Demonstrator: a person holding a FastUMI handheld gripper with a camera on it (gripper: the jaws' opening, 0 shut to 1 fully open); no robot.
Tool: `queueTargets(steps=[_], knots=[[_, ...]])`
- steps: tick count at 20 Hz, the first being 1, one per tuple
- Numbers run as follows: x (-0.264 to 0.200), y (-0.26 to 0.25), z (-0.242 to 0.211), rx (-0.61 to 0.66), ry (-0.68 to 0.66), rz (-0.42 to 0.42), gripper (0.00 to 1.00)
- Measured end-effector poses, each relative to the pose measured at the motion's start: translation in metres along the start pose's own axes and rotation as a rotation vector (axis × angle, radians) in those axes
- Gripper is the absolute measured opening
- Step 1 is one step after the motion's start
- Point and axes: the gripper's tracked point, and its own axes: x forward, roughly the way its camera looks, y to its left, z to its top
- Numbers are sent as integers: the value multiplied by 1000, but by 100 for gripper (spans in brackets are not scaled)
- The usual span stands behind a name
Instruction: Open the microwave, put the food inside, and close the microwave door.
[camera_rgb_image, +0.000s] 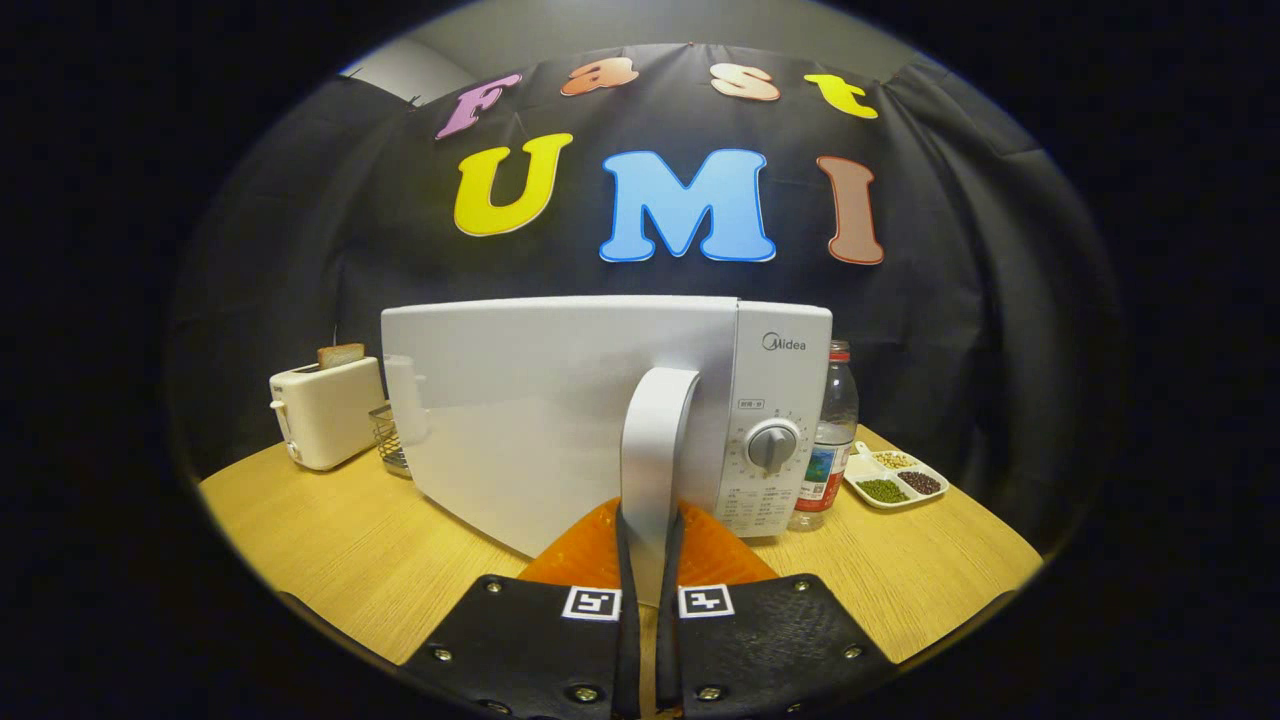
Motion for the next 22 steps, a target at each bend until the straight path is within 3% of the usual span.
queueTargets(steps=[9, 19, 22], knots=[[-56, 49, -9, 22, -4, 71, 6], [-125, 184, -23, -2, -78, 298, 6], [-133, 207, -23, -44, -117, 267, 5]])
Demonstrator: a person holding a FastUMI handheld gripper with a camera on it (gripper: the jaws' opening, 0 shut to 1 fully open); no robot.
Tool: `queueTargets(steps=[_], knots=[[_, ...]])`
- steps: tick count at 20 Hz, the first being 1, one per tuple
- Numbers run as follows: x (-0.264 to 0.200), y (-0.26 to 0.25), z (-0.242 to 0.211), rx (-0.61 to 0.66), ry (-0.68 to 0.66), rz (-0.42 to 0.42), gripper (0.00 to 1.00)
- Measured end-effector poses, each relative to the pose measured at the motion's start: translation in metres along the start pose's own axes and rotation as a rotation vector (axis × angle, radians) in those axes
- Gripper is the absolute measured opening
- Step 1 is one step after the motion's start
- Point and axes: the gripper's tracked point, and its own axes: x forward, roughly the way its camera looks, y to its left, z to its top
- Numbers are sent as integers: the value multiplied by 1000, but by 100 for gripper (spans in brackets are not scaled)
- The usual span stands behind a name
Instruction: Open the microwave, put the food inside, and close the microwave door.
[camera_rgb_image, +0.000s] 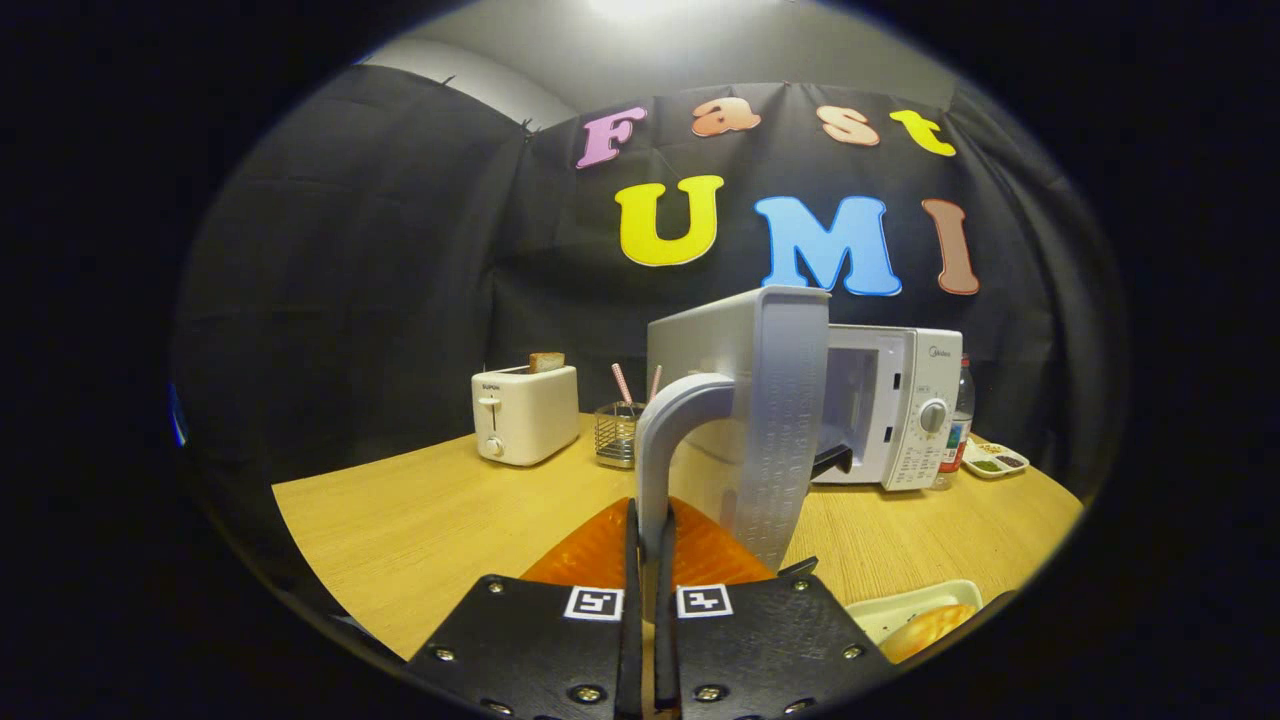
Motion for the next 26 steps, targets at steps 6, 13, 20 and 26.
queueTargets(steps=[6, 13, 20, 26], knots=[[6, 38, 1, 25, -16, -91, 5], [17, 72, 1, 5, -10, -183, 5], [33, 106, 3, 5, -11, -319, 5], [40, 113, 4, 24, -28, -407, 7]])
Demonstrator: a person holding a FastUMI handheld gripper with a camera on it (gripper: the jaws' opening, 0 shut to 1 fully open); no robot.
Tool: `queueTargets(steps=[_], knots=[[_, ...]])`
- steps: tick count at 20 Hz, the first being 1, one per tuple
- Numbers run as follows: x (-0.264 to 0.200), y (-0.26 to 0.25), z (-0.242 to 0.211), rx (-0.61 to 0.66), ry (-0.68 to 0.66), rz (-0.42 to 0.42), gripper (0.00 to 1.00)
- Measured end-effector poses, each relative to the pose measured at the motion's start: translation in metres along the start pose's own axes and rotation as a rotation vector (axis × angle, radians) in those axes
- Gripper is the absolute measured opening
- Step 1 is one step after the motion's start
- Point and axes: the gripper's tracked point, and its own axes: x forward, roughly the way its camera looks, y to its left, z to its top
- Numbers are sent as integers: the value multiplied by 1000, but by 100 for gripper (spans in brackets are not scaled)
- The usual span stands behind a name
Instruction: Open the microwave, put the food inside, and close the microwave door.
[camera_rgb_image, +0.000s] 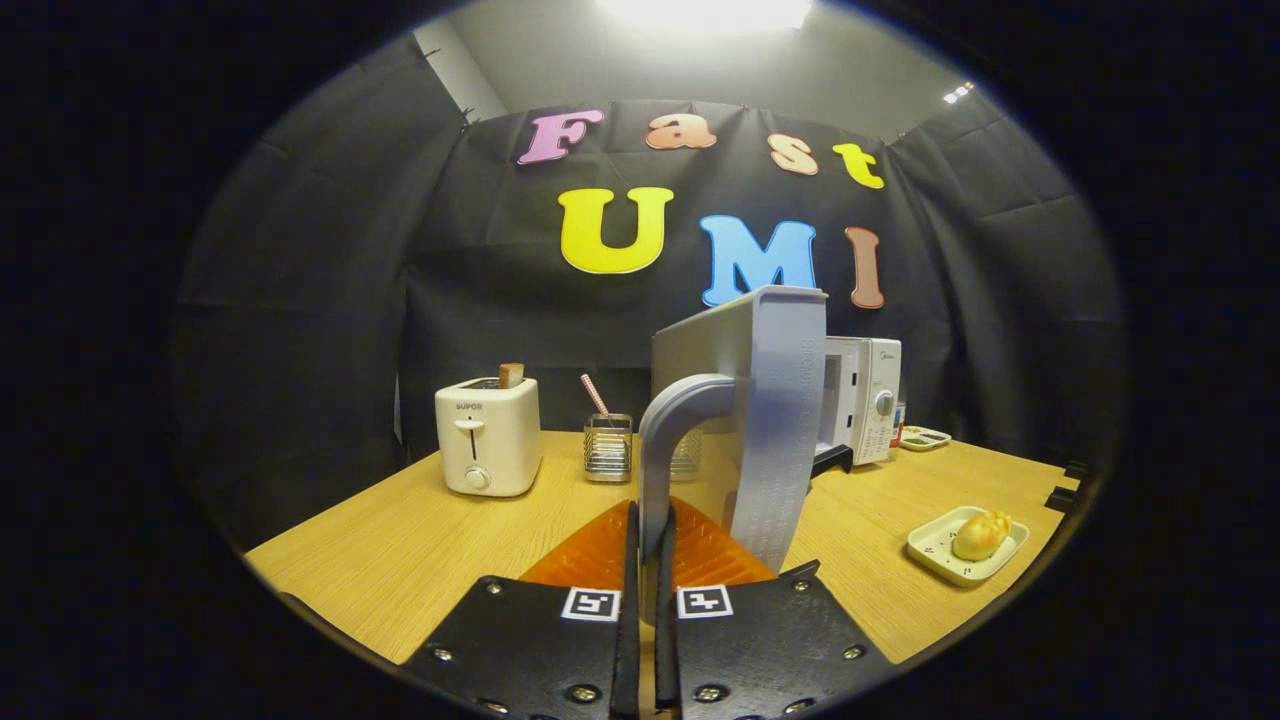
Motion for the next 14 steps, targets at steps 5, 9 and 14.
queueTargets(steps=[5, 9, 14], knots=[[-2, -8, -4, 17, 58, 40, 59], [-21, -9, 17, 39, 15, 129, 64], [-57, -29, 53, 15, -123, 267, 75]])
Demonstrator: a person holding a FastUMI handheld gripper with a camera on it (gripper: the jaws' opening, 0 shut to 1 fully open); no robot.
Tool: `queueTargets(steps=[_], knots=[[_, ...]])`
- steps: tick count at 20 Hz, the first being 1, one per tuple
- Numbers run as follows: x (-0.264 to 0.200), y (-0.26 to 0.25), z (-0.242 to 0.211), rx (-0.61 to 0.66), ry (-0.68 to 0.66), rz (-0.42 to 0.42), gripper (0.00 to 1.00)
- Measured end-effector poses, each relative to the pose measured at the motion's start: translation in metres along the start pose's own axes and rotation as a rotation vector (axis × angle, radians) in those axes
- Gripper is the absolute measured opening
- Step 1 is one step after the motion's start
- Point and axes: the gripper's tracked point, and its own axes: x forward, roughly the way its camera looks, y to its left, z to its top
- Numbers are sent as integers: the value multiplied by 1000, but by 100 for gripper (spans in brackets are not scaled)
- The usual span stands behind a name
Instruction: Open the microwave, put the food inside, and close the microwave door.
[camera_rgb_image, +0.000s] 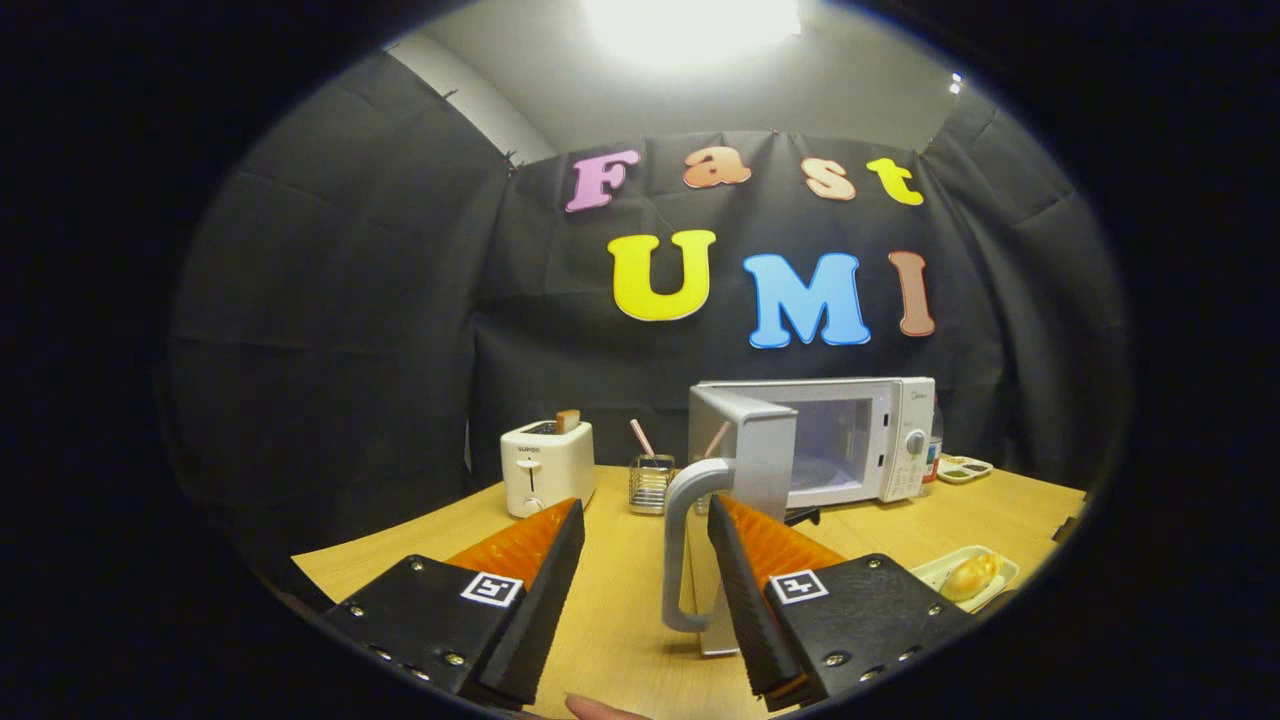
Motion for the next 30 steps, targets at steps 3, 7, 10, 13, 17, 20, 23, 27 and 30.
queueTargets(steps=[3, 7, 10, 13, 17, 20, 23, 27, 30], knots=[[-14, -13, 1, -28, -11, 55, 87], [-28, -42, -8, -79, 16, 115, 88], [-32, -87, -18, -70, 49, 87, 97], [-37, -135, -29, -52, 88, 33, 97], [-43, -201, -39, -76, 119, -61, 97], [-49, -245, -57, -99, 160, -117, 97], [-53, -277, -85, -90, 239, -138, 97], [-55, -292, -117, -41, 340, -118, 97], [-58, -302, -139, -5, 417, -119, 97]])
